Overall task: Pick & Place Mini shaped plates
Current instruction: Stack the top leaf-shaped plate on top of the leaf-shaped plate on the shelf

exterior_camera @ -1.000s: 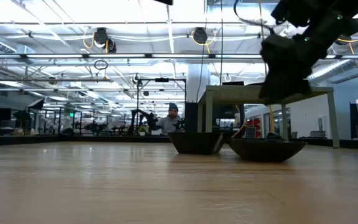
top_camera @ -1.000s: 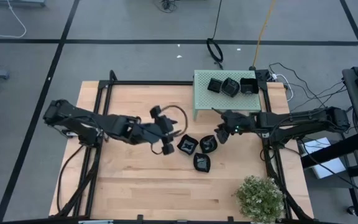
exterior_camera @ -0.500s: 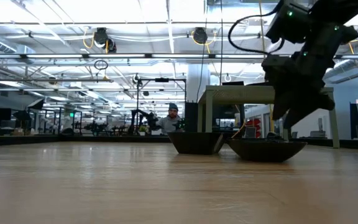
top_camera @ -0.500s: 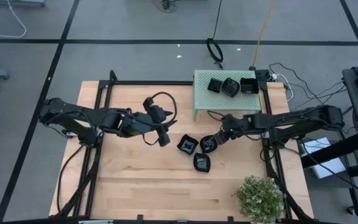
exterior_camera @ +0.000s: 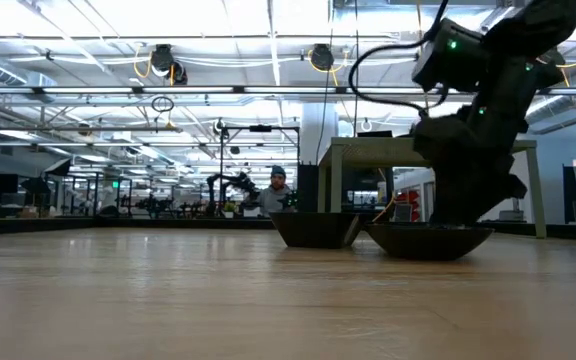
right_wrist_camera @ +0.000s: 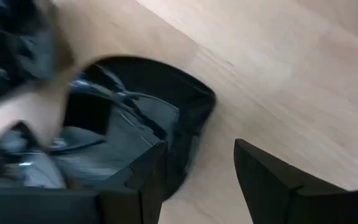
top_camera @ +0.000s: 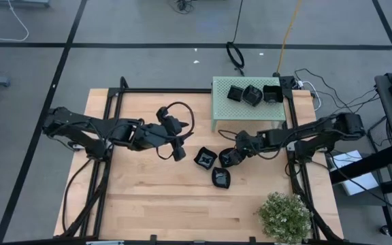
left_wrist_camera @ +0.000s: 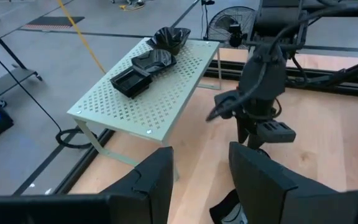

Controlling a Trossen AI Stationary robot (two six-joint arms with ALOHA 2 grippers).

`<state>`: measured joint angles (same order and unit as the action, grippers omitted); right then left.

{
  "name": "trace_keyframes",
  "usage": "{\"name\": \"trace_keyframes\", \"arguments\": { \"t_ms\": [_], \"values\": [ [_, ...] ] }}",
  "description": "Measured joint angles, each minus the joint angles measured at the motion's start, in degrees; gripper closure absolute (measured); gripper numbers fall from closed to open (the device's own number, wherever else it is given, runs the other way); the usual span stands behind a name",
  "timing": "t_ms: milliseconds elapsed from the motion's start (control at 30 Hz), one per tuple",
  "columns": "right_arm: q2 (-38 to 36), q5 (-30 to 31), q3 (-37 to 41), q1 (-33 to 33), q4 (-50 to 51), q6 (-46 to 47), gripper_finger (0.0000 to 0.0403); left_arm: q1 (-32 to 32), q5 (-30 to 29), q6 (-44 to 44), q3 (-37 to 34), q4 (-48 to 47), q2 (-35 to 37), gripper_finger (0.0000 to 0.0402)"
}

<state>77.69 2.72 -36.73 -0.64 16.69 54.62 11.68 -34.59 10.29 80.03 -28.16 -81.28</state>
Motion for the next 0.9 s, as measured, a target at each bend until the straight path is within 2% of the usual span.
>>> {"name": "trace_keyframes", "arguments": {
  "t_ms": [367,500,733,900],
  "values": [
    [5.6,-1.2,0.0,1.1,-5.3,-2.2,0.0239,0.1,0.0,0.8,0.0,0.0,0.0,0.0243],
    [5.7,-1.5,-0.1,1.1,-5.1,-2.4,0.0279,0.1,0.1,0.8,0.0,0.0,0.0,0.0243],
    [4.9,-5.2,0.0,1.2,-5.8,-3.3,0.0389,0.2,0.1,1.0,0.0,-0.1,0.0,0.0243],
    [2.6,-8.2,0.0,1.2,-5.3,-5.0,0.0393,0.2,0.1,1.0,0.0,-0.1,0.0,0.0243]
  ]
}}
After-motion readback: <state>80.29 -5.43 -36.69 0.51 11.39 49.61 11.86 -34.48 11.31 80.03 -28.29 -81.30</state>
